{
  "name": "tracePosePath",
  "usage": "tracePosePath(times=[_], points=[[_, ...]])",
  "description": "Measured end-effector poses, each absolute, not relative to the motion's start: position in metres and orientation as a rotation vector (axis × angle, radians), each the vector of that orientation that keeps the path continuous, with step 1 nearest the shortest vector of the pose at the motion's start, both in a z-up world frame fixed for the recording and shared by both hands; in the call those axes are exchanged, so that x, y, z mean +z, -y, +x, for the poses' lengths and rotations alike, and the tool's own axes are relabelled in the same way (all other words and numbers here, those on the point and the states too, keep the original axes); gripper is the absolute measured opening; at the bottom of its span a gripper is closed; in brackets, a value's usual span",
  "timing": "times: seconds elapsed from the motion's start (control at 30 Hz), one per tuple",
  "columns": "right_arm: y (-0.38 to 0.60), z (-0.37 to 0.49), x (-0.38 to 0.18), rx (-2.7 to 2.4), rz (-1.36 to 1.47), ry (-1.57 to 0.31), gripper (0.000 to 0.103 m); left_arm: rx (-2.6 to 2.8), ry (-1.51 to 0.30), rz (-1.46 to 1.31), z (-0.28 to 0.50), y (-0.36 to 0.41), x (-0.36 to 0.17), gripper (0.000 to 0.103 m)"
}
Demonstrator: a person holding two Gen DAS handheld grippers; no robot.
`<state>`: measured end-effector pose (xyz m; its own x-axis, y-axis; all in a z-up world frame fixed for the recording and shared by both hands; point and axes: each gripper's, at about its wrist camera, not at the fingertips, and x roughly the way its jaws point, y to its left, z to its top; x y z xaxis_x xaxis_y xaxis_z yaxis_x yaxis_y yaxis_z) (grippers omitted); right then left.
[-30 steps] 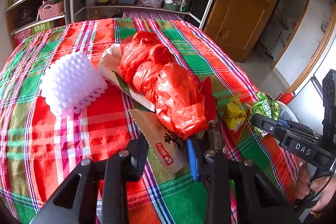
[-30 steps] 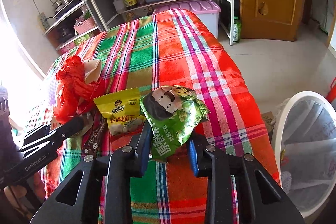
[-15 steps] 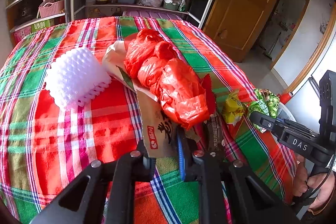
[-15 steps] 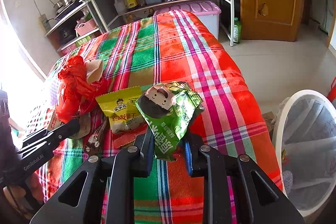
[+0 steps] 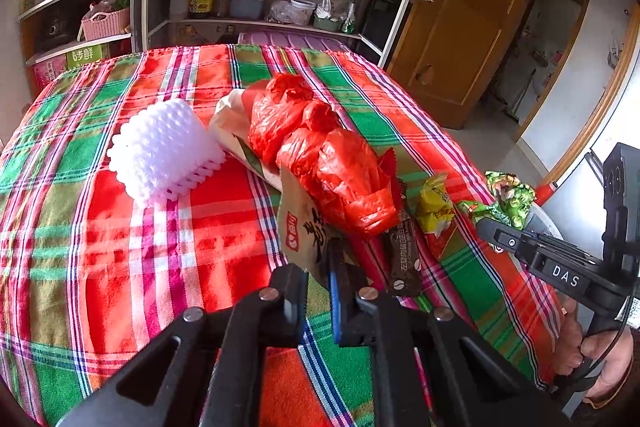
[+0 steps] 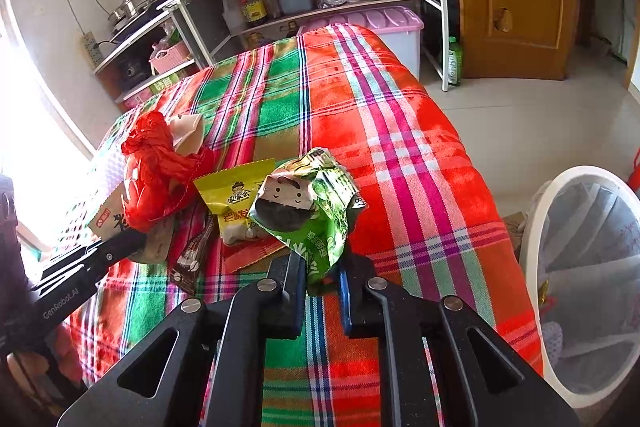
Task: Collect trash
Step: 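Grasp the green snack bag with the right tool while the left tool grasps the tan paper packet, then lift the green bag and tan packet and carry both toward the white bin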
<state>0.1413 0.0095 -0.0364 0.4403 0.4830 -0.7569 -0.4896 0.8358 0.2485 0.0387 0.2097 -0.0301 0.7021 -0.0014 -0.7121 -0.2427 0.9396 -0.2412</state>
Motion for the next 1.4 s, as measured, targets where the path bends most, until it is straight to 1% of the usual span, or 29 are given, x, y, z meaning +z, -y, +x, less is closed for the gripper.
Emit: tracePosePath(times=[0.7, 0.83, 0.9, 0.97, 1.0, 1.07, 1.1, 1.13, 1.17, 1.2, 1.37, 1.4], points=[[0.015, 0.114, -0.023, 0.646, 0.057, -0.887, 0.013, 0.095, -0.708, -0.269, 0.007, -0.187, -0.004, 0.009], [0.021, 0.112, -0.021, 0.638, 0.064, -0.878, 0.013, 0.123, -0.738, -0.268, 0.014, -0.188, -0.013, 0.010], [0.022, 0.112, -0.021, 0.638, 0.067, -0.878, 0.013, 0.148, -0.751, -0.289, 0.017, -0.194, -0.020, 0.012], [0.022, 0.112, -0.021, 0.638, 0.067, -0.879, 0.013, 0.178, -0.770, -0.284, 0.020, -0.197, -0.024, 0.012], [0.022, 0.112, -0.022, 0.638, 0.067, -0.879, 0.013, 0.177, -0.768, -0.286, 0.021, -0.198, -0.025, 0.014], [0.022, 0.113, -0.022, 0.641, 0.068, -0.879, 0.013, 0.189, -0.778, -0.291, 0.025, -0.199, -0.028, 0.025], [0.022, 0.113, -0.022, 0.642, 0.069, -0.880, 0.013, 0.190, -0.780, -0.300, 0.028, -0.201, -0.030, 0.039], [0.021, 0.113, -0.022, 0.644, 0.070, -0.880, 0.013, 0.203, -0.783, -0.311, 0.030, -0.202, -0.032, 0.057], [0.020, 0.113, -0.022, 0.646, 0.071, -0.881, 0.013, 0.224, -0.781, -0.316, 0.031, -0.204, -0.032, 0.063], [0.020, 0.112, -0.023, 0.647, 0.069, -0.883, 0.013, 0.236, -0.770, -0.316, 0.032, -0.205, -0.033, 0.065], [0.016, 0.112, -0.025, 0.653, 0.062, -0.888, 0.013, 0.251, -0.779, -0.331, 0.043, -0.210, -0.037, 0.065], [0.016, 0.112, -0.025, 0.654, 0.062, -0.889, 0.013, 0.248, -0.791, -0.332, 0.046, -0.210, -0.039, 0.060]])
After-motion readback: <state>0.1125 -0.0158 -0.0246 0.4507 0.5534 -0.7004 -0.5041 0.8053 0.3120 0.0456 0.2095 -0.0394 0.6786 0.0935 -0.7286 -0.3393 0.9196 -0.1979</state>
